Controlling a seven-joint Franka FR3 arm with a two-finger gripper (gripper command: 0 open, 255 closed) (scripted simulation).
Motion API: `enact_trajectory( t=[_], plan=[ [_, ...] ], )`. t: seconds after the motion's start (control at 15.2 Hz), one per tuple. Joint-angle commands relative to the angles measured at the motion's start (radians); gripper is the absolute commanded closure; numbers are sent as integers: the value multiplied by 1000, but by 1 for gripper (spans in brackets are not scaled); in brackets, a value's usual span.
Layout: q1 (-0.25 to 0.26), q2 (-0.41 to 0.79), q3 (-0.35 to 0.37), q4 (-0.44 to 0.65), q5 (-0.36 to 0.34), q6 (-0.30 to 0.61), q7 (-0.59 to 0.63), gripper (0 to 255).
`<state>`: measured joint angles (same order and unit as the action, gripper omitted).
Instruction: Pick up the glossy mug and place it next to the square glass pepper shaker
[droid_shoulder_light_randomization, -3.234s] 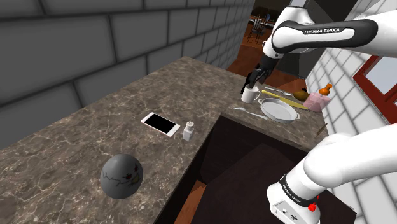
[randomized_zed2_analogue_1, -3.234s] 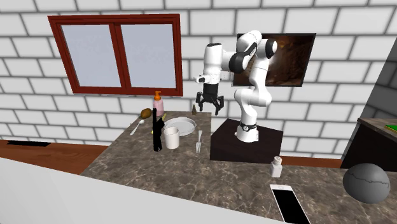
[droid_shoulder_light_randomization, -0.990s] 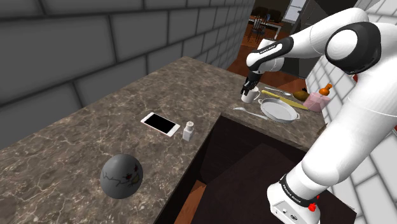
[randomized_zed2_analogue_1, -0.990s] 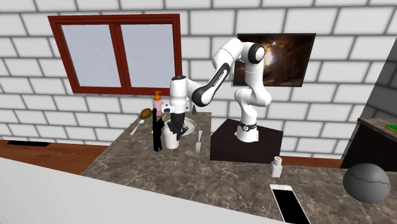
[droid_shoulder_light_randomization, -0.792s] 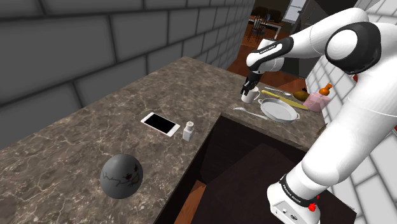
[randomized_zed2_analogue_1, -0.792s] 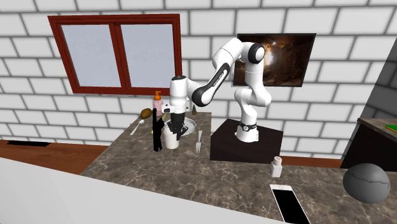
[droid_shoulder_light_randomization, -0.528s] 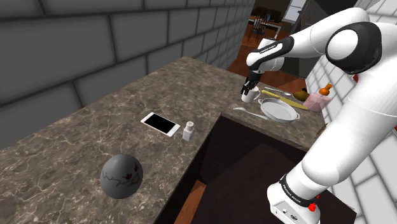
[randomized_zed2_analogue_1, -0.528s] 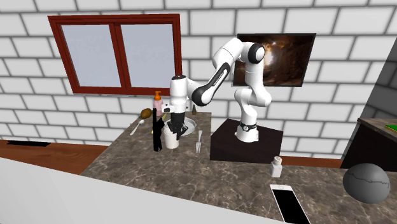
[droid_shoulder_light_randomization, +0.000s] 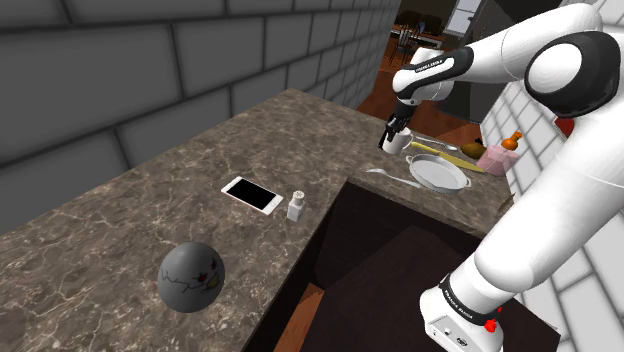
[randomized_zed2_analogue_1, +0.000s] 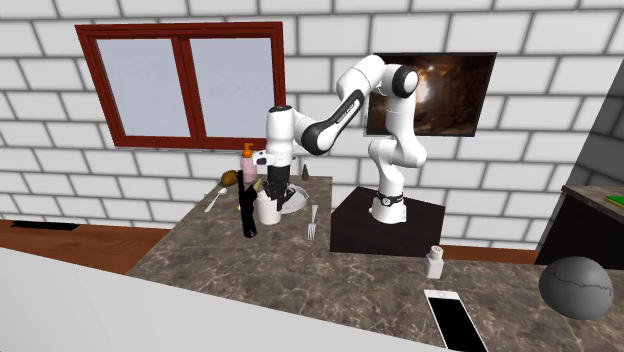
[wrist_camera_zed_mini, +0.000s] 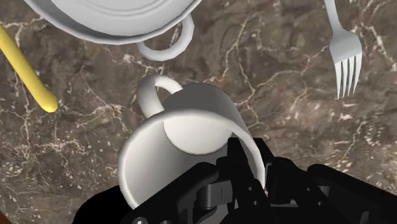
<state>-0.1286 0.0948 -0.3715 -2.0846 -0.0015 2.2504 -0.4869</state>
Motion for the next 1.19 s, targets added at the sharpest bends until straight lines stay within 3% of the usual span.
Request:
enact_trajectory(
  t=[0.0,1.12],
  plan=[
    [1,-12,-1,16,-5,-28,3,255],
    [7,-86,1,167,-35,-247,18,255]
  ],
)
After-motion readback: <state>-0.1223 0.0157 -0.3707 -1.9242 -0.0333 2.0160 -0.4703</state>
